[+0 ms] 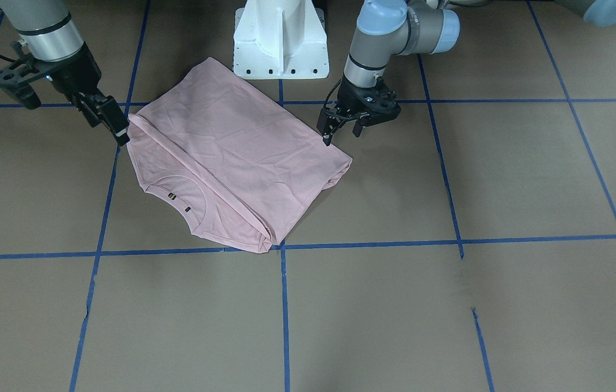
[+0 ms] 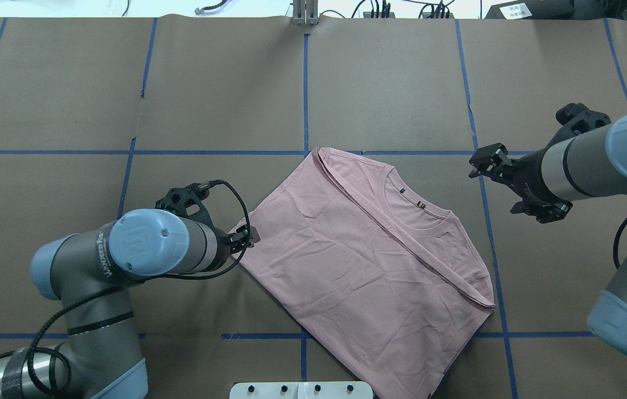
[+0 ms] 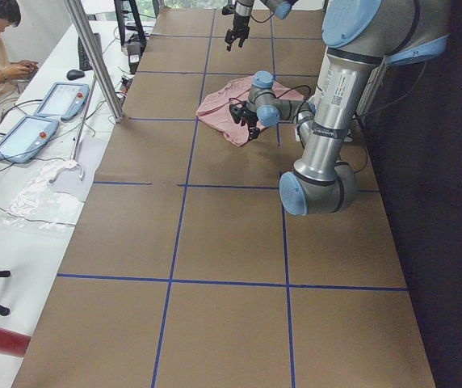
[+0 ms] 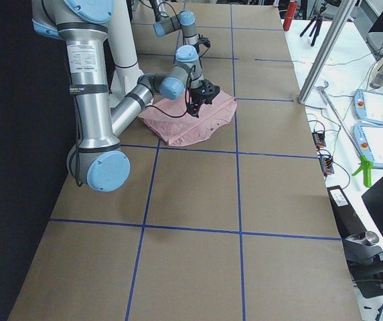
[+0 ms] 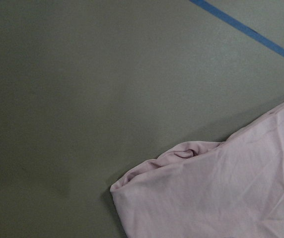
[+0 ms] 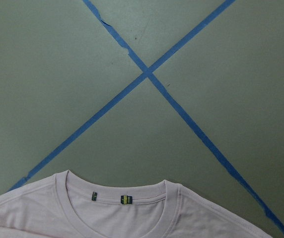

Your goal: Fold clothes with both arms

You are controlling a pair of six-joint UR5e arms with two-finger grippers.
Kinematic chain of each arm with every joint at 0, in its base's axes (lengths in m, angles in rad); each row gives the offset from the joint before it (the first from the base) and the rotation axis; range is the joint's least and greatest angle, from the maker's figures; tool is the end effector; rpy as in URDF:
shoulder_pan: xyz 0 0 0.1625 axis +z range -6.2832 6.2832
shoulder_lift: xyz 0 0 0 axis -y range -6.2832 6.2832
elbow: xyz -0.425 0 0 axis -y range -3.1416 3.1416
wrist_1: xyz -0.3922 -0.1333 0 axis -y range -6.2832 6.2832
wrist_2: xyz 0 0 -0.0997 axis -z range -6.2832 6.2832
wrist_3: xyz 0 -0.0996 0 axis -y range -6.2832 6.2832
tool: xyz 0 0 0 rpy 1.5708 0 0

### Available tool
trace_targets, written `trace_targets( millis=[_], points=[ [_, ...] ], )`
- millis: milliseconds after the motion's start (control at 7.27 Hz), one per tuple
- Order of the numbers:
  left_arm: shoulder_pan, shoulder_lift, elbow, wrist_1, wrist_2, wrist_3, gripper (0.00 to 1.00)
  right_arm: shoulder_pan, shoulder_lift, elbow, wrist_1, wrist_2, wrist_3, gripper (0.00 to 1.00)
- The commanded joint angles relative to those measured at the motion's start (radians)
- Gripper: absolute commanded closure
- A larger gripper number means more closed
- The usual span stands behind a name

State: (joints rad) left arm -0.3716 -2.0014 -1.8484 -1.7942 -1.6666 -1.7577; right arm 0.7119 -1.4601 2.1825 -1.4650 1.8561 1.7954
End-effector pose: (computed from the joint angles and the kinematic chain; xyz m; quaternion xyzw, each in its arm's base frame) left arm 0.5275 -0.3384 0.2727 -0.0012 0.4507 -0.2253 0.8638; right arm -0.2939 -0.3926 0.3168 -0.0302 -0.4179 0.3579 0.8345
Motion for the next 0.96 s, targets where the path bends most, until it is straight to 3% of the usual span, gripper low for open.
trace_targets(
  millis=[0, 275, 550, 826],
  points=[
    [0.011, -0.043, 0.073, 0.004, 0.028, 0.004, 0.22, 0.001, 0.001, -0.009, 0.002, -0.006, -0.005, 0.00],
    [0.011, -0.040, 0.077, 0.004, 0.036, 0.010, 0.36, 0.001, 0.001, -0.009, 0.002, -0.008, -0.005, 0.00],
    [0.010, -0.039, 0.092, 0.004, 0.064, 0.018, 0.37, 0.000, 0.003, -0.006, 0.002, -0.008, -0.005, 0.00],
    [0.008, -0.039, 0.101, 0.004, 0.065, 0.018, 0.46, 0.000, 0.000, -0.006, 0.002, -0.008, -0.005, 0.00]
  ],
)
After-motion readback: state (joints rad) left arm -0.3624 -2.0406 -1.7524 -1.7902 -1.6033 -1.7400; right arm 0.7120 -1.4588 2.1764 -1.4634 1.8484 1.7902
